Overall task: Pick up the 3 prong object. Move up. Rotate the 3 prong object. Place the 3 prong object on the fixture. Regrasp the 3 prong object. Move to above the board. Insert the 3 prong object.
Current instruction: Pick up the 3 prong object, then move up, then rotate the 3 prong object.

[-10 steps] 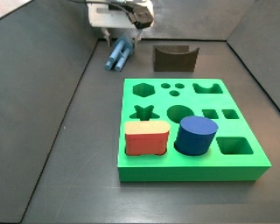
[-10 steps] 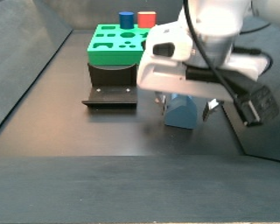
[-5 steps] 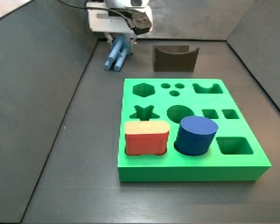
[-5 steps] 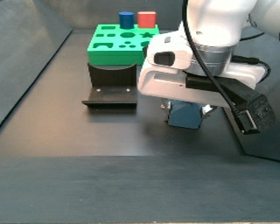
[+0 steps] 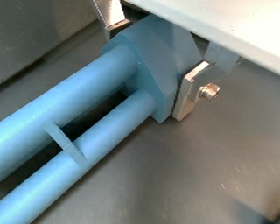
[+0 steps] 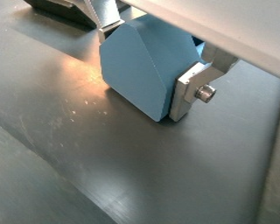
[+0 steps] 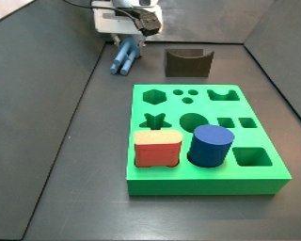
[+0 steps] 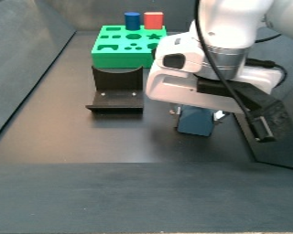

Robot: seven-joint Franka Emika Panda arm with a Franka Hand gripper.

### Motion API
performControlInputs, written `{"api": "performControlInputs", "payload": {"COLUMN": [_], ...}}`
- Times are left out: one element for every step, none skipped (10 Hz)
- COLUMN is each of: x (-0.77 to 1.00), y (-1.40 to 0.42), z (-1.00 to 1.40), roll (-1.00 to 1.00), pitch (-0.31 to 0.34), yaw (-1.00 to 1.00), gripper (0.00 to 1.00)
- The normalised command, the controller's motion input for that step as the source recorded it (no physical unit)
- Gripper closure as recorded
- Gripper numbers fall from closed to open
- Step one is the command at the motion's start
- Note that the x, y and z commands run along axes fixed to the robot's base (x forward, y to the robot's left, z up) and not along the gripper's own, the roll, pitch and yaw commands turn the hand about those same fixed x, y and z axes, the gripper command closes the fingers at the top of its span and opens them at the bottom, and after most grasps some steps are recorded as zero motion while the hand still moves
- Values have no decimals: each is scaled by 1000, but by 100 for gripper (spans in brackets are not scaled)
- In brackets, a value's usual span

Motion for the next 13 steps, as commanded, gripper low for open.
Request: {"api": "performControlInputs", "payload": {"x": [0,0,0,0,0,-37,-44,-29,-20,-19,178,186,101], "y": [0,0,0,0,0,55,33,20,8,-1,-830,-803,-635], "z": [0,0,0,0,833,813,716,592,402,251,833,737,659], "roll": [0,0,0,0,0,5,-9,-21,-36,-46,0,1,13], "pitch": [0,0,0,0,0,14,30,35,36,31,0,-11,17], "yaw": [0,0,0,0,0,42,38,32,26,23,0,1,9], "gripper": [100,100,100,100,100,100,100,100,100,100,100,100,100]}}
